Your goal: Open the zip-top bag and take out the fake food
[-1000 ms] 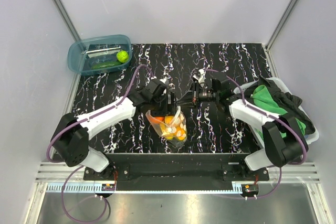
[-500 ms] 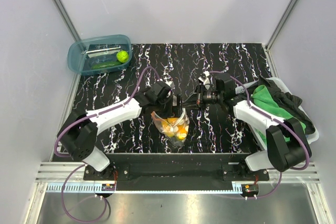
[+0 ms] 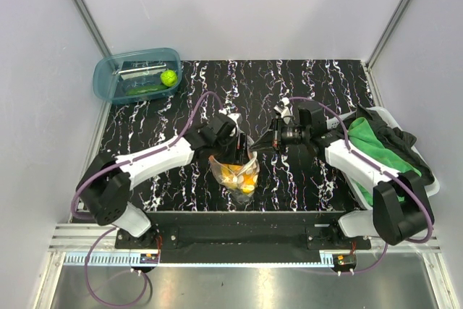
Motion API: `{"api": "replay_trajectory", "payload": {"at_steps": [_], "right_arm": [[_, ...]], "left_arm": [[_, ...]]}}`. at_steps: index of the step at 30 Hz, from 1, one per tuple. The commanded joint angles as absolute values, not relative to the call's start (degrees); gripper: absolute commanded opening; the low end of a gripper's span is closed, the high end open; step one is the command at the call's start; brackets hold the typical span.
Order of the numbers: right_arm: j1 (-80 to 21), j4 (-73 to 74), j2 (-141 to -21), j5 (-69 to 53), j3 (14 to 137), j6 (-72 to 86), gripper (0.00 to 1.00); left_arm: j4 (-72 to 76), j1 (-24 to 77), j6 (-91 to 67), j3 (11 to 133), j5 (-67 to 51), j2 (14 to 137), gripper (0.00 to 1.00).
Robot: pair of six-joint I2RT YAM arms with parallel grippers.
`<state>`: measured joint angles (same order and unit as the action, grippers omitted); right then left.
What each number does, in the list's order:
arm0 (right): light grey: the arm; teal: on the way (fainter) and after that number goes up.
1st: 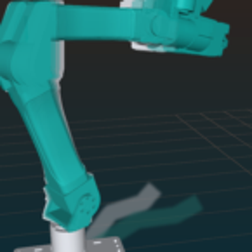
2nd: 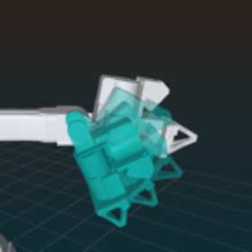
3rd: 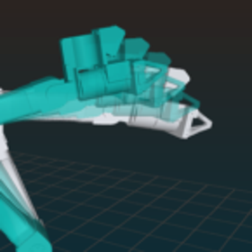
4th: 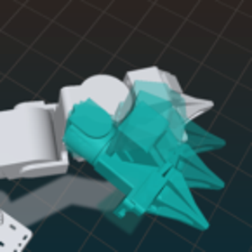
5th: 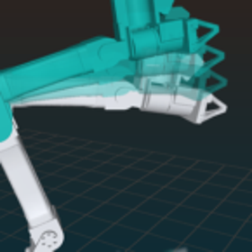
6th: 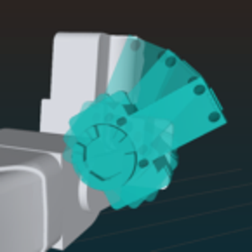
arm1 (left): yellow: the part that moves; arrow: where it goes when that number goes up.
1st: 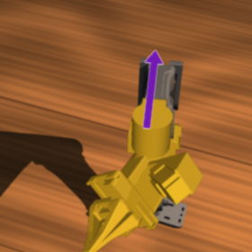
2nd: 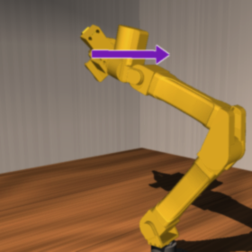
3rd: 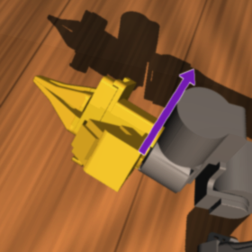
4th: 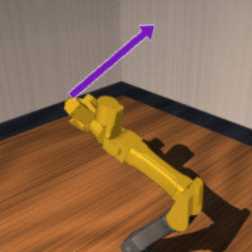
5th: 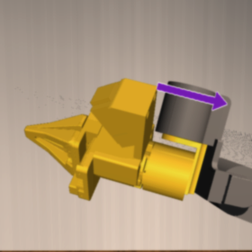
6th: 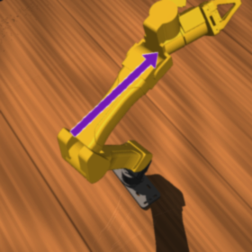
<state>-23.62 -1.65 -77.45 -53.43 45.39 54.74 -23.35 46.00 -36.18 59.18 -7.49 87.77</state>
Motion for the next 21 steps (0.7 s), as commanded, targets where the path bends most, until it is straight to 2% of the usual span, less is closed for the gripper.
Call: {"api": "replay_trajectory", "payload": {"at_steps": [1, 2, 4, 16, 21], "right_arm": [[-23.8, 4.0, -74.4, -52.9, 48.9, 49.3, 0.0], [-23.8, 5.0, -74.2, -52.7, 49.0, 48.8, 0.0], [-23.8, 6.2, -73.9, -51.9, 49.5, 47.4, 0.0], [-23.6, 13.9, -72.8, -48.6, 52.2, 41.1, 0.0], [-23.7, 18.3, -71.6, -45.1, 52.3, 37.9, 0.0]], "left_arm": [[-27.9, 46.1, -32.3, 61.0, -3.6, 82.5, 0.16], [-28.9, 46.1, -32.0, 61.0, -3.6, 80.9, 0.07], [-29.5, 46.1, -31.7, 60.8, -4.3, 79.3, 0.0], [-34.9, 46.1, -27.0, 64.9, -2.7, 72.0, 0.0], [-33.9, 46.1, -23.3, 67.8, -7.0, 67.5, 0.0]]}}
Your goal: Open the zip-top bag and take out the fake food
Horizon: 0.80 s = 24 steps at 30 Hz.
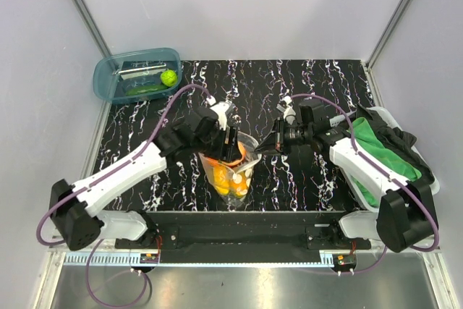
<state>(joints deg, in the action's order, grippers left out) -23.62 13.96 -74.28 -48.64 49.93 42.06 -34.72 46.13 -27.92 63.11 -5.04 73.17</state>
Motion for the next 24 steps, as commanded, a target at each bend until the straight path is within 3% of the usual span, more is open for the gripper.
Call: {"api": "replay_trajectory", "payload": {"at_steps": [1, 6, 10, 17, 21, 24], "right_arm": [[-23.7, 18.8, -71.5, -44.7, 52.3, 37.0, 0.0], [-23.7, 21.3, -70.7, -42.3, 52.4, 35.0, 0.0], [-23.7, 21.9, -70.6, -42.1, 52.7, 34.5, 0.0], [-23.8, 23.0, -70.5, -42.6, 52.6, 33.0, 0.0], [-23.7, 23.4, -70.9, -43.5, 52.6, 32.6, 0.0], [-23.8, 23.7, -71.5, -43.8, 52.8, 31.6, 0.0]], "left_arm": [[-33.5, 46.1, -22.7, 67.9, -7.5, 66.5, 0.0], [-25.0, 42.9, -22.8, 66.2, -11.9, 59.9, 0.0], [-13.5, 36.2, -31.6, 62.2, -19.6, 57.7, 0.0], [11.5, 20.0, -47.4, 59.5, -27.9, 66.1, 0.0], [19.7, 11.0, -52.7, 59.1, -22.3, 72.2, 0.0], [10.3, 5.9, -53.1, 64.7, -7.4, 77.8, 0.02]]}}
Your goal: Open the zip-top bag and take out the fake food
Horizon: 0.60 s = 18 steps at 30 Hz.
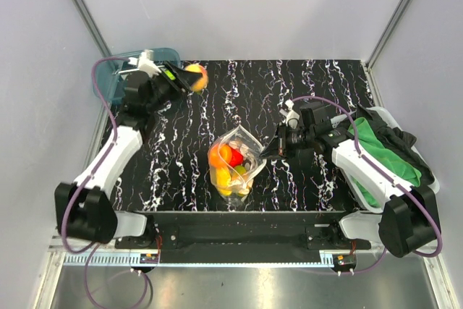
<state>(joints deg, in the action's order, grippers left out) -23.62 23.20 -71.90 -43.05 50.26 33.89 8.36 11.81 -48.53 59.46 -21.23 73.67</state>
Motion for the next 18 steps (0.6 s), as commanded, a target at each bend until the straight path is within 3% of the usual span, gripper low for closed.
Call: {"api": "replay_trajectory", "payload": {"at_steps": [1, 8, 11, 12, 14, 16, 18], "right_arm": [[-23.7, 23.8, -71.8, -43.7, 52.8, 31.0, 0.0], [-23.7, 23.7, -72.2, -43.2, 52.5, 29.9, 0.0], [-23.7, 24.0, -72.7, -43.7, 53.1, 29.0, 0.0], [-23.7, 24.2, -72.8, -44.6, 53.9, 28.9, 0.0], [-23.7, 24.8, -73.1, -45.3, 54.7, 28.1, 0.0], [-23.7, 25.9, -73.0, -45.1, 55.8, 27.0, 0.0], [-23.7, 27.6, -72.5, -44.3, 56.9, 25.8, 0.0]], "left_arm": [[5.1, 4.8, -52.9, 66.6, -4.8, 79.4, 0.07], [4.6, -4.7, -53.9, 80.3, -3.4, 97.8, 0.11], [-4.5, -6.0, -49.2, 92.3, -1.5, 107.3, 0.25], [-6.1, -6.8, -48.8, 94.3, -1.3, 109.1, 0.34], [-6.2, -7.7, -49.0, 96.9, -2.6, 113.5, 0.41], [-5.5, -8.6, -48.5, 98.0, -4.1, 116.7, 0.64], [-6.2, -9.6, -48.6, 99.8, -7.0, 118.7, 0.74]]}}
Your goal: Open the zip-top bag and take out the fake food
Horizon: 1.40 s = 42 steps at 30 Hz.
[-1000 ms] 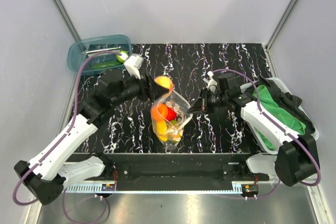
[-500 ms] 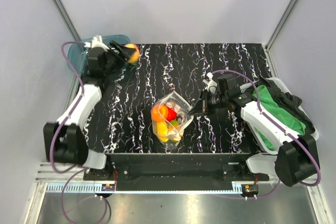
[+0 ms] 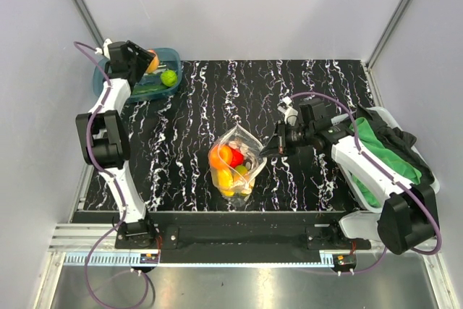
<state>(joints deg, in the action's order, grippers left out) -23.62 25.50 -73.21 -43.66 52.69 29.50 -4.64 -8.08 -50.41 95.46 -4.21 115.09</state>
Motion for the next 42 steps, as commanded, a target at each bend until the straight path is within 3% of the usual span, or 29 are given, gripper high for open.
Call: {"api": "replay_trajectory", "payload": {"at_steps": [1, 9, 10, 13, 18, 24, 29, 34, 37, 42], "right_arm": [[-23.7, 28.0, -72.3, -44.0, 57.0, 25.7, 0.0], [-23.7, 28.4, -71.4, -42.9, 56.6, 25.8, 0.0], [-23.7, 28.5, -71.6, -43.4, 56.8, 25.8, 0.0], [-23.6, 28.7, -71.7, -43.9, 57.4, 25.8, 0.0], [-23.7, 30.8, -72.3, -43.5, 59.3, 24.8, 0.0], [-23.7, 31.2, -72.6, -44.2, 60.5, 25.2, 0.0], [-23.7, 31.4, -73.3, -45.5, 60.7, 25.6, 0.0], [-23.7, 30.9, -74.6, -46.8, 60.6, 25.7, 0.0], [-23.8, 28.7, -75.0, -48.4, 60.5, 27.5, 0.0], [-25.8, 21.4, -76.4, -50.6, 60.3, 33.6, 0.0]], "left_arm": [[-7.1, -10.0, -49.0, 100.3, -8.0, 119.7, 0.78], [-5.4, -10.4, -47.0, 97.2, -9.2, 113.8, 0.87], [-4.5, -10.6, -46.9, 96.7, -9.2, 113.0, 0.99], [-4.0, -11.9, -47.8, 97.1, -10.0, 112.1, 0.99], [-7.8, -12.7, -49.7, 96.7, -16.3, 108.8, 0.86], [-3.1, -8.6, -46.3, 73.9, -17.1, 89.7, 0.75], [-4.6, 5.7, -40.9, 59.4, -14.4, 74.9, 0.68], [-12.0, 28.1, -35.9, 56.4, -7.1, 66.3, 0.58], [-15.2, 35.7, -35.7, 55.2, -3.3, 63.4, 0.49], [-21.8, 41.4, -33.1, 57.0, -0.3, 61.5, 0.42]]}}
